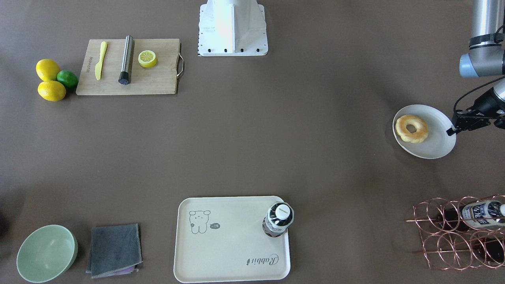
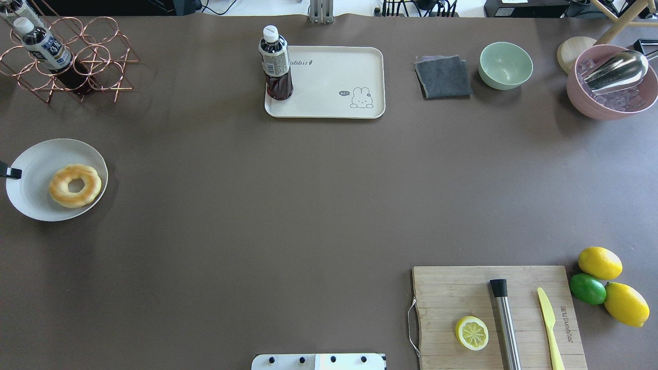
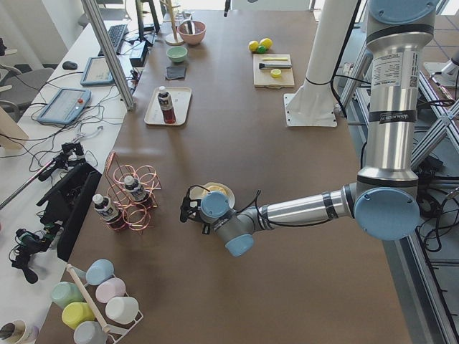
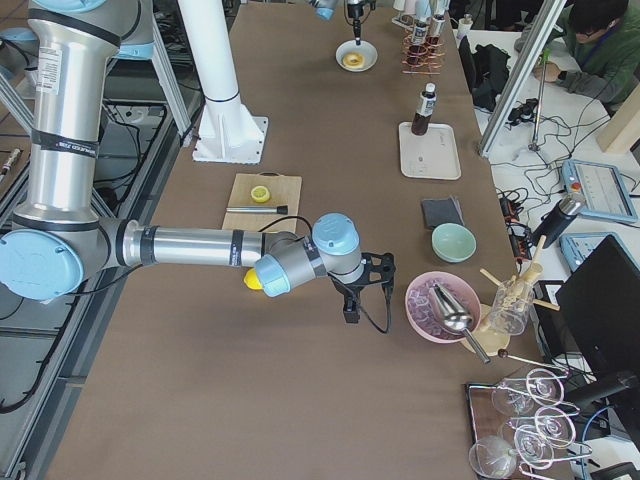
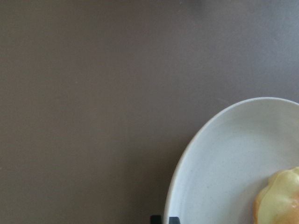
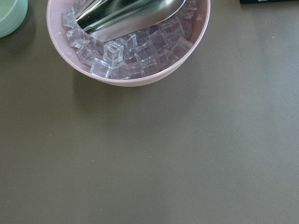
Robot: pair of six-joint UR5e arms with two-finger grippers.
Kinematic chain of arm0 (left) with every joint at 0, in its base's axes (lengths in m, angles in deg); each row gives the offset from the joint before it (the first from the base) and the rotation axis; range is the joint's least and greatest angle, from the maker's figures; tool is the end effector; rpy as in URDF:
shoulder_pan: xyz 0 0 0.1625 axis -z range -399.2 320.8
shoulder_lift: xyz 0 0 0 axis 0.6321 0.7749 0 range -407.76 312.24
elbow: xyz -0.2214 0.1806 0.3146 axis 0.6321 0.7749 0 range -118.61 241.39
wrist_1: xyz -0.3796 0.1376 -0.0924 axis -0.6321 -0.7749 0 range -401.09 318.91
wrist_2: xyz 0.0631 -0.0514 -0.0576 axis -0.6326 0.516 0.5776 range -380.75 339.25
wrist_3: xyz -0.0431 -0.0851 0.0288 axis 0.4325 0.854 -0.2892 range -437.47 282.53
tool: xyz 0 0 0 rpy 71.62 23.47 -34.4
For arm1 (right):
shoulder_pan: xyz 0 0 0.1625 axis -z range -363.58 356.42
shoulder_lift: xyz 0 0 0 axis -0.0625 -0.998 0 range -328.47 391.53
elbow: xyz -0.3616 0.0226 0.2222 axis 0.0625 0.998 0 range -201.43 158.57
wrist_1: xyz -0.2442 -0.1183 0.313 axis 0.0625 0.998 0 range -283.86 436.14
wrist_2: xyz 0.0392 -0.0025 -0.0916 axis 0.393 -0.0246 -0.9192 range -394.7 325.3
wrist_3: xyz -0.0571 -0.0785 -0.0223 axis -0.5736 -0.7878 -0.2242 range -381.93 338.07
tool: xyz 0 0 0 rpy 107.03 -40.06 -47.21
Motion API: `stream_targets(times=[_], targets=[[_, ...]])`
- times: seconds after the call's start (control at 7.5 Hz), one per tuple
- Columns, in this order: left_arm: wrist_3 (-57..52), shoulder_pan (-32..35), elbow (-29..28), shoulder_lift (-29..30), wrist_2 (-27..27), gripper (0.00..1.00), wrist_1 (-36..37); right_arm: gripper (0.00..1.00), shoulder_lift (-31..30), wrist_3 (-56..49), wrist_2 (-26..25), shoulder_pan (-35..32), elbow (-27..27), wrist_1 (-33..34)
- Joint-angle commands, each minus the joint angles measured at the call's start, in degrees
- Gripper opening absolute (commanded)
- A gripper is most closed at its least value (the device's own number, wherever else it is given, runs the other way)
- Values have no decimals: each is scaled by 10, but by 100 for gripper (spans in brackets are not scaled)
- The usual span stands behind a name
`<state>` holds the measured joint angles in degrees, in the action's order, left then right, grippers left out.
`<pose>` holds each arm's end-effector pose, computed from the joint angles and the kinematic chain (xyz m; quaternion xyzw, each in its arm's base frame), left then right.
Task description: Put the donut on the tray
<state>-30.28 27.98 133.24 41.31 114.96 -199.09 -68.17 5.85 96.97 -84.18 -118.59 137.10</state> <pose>0.1297 -0.4680 0.6862 0.1097 0.5084 -0.0199 0.8538 -0.0060 -0.4477 0.6208 0.0927 -0.3964 0.0647 0.9111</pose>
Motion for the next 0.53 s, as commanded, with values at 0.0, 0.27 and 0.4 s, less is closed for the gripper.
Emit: stream_targets(times=[0.0,0.27,0.4], targets=[[152,-51,97,6,-4,0,3,100,-1,6,2,0,-2,0],[276,-125,168,9,-59,0,7,100,6,85,5,10,-13,-22],[321,-170,192,22,-103,0,21,100,11,137,5,33,-21,-44]])
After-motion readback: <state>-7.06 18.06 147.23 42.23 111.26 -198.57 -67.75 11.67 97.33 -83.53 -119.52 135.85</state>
